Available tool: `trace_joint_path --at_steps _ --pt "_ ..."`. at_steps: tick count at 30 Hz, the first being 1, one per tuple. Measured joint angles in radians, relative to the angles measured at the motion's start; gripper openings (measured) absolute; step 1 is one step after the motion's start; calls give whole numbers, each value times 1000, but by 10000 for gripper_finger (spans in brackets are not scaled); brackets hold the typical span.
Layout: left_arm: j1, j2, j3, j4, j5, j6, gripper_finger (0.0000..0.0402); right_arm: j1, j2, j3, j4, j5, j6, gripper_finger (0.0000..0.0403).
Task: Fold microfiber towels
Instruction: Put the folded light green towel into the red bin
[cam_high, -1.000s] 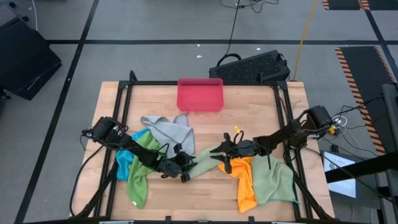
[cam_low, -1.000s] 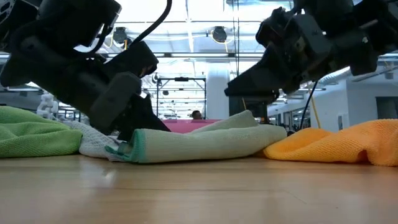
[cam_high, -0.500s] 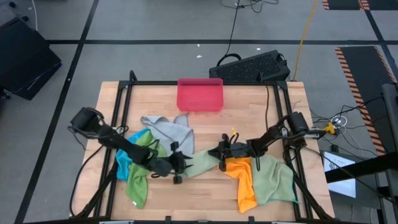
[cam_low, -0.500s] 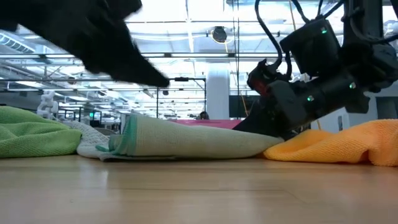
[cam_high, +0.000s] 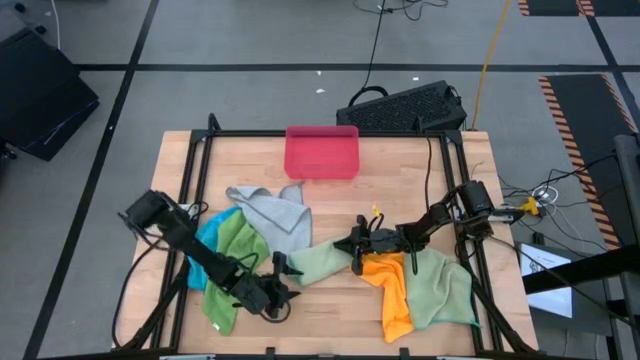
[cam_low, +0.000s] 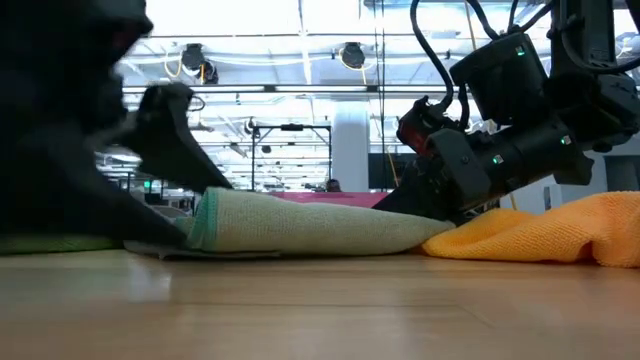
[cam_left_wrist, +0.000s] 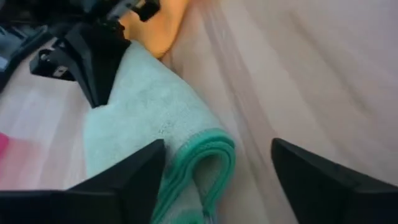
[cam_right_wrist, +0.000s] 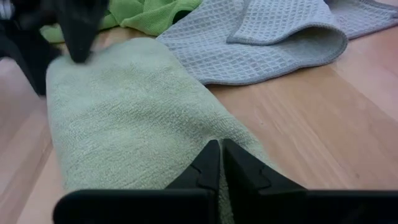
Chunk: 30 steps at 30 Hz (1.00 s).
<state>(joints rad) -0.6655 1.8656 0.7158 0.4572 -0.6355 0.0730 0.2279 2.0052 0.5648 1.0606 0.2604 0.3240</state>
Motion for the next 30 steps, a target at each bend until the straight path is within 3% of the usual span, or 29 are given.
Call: trace_joint_path --at_steps 6,10,18,22,26,30 --pt "8 68 4 93 -182 53 347 0 0 0 -2 -1 12 8" --pt "45 69 5 52 -132 10 333 0 0 -1 -2 -2 16 8" --pt "101 69 6 1 -47 -45 205 -1 0 -1 0 -21 30 8" --pt "122 70 5 -34 11 -84 122 -1 1 -1 11 -24 31 8" --pt "115 65 5 -35 -1 -76 31 -1 -9 -2 31 -30 31 9" --pt "113 33 1 -59 -36 -50 25 0 -72 -4 -4 -36 22 27"
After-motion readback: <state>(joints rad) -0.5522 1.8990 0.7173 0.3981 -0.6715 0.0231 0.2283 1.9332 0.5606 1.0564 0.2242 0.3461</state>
